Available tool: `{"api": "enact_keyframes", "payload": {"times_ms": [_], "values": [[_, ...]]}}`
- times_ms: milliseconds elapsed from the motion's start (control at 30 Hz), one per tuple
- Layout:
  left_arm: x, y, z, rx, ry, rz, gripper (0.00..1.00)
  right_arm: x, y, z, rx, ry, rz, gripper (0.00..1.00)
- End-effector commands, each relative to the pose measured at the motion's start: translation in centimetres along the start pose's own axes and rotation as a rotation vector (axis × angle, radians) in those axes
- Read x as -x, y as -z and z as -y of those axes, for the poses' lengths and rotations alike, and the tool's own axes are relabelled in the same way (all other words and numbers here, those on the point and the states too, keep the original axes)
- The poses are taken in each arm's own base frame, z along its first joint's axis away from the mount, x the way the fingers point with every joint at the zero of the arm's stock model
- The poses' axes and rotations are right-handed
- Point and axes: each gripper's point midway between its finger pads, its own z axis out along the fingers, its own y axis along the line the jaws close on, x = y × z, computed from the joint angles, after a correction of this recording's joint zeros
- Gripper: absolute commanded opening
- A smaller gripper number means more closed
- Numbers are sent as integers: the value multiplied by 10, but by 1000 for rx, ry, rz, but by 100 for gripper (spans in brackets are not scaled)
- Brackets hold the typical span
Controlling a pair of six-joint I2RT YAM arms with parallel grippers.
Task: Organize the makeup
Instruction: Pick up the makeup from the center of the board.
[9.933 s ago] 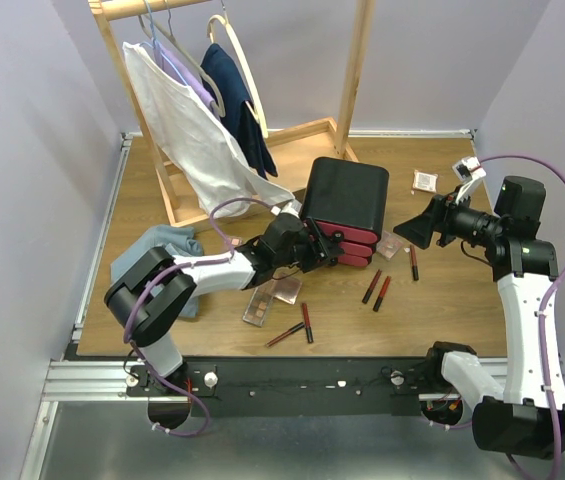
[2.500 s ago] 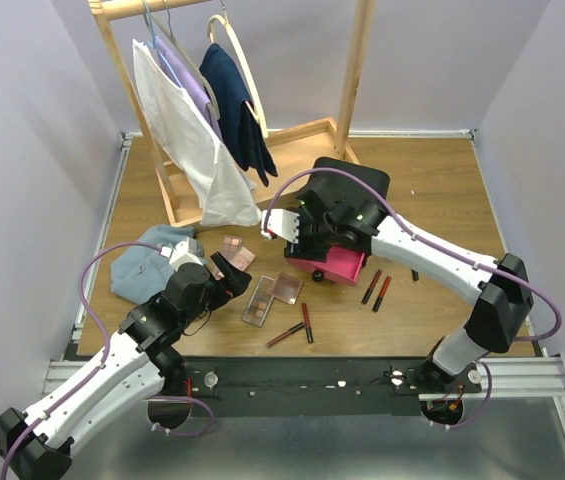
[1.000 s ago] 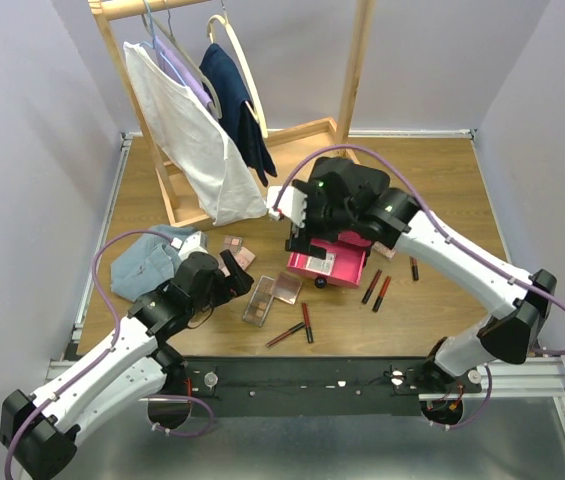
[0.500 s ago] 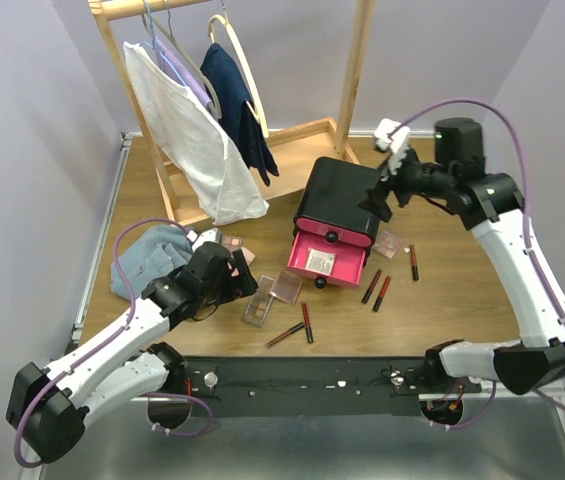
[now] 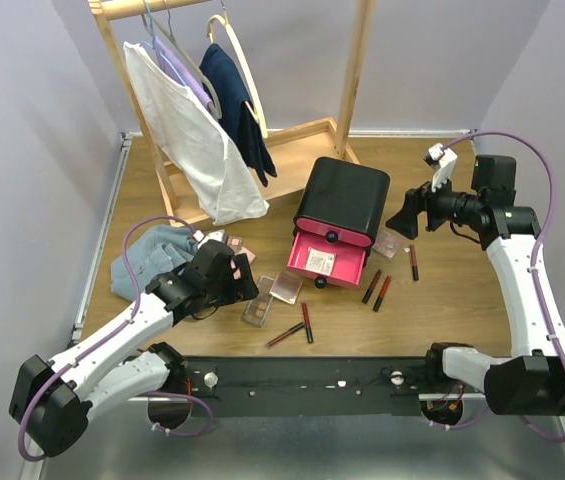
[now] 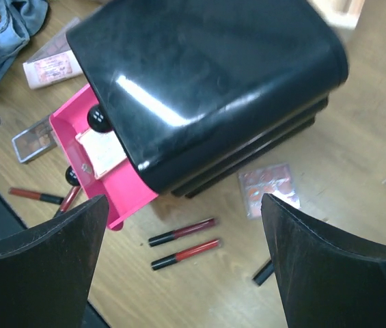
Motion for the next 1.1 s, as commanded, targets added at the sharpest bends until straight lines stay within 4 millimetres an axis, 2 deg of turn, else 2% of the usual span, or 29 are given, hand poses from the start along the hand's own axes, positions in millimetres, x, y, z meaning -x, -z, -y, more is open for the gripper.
{"api": "enact_keyframes", "payload": {"times_ms": [0, 233, 700, 1067], "values": [[-6, 3, 2, -9, -28, -55, 99, -19, 2, -8, 31, -81, 17, 100], [-15, -2, 1, 7, -41, -111, 99, -37, 3, -4, 16, -141, 9, 100], [-40, -14, -1, 111, -127, -232, 98, -41, 3, -4, 28, -165, 9, 100], [-40, -33, 19, 117, -239, -274, 87, -42, 2, -3, 32, -172, 5, 100]]}}
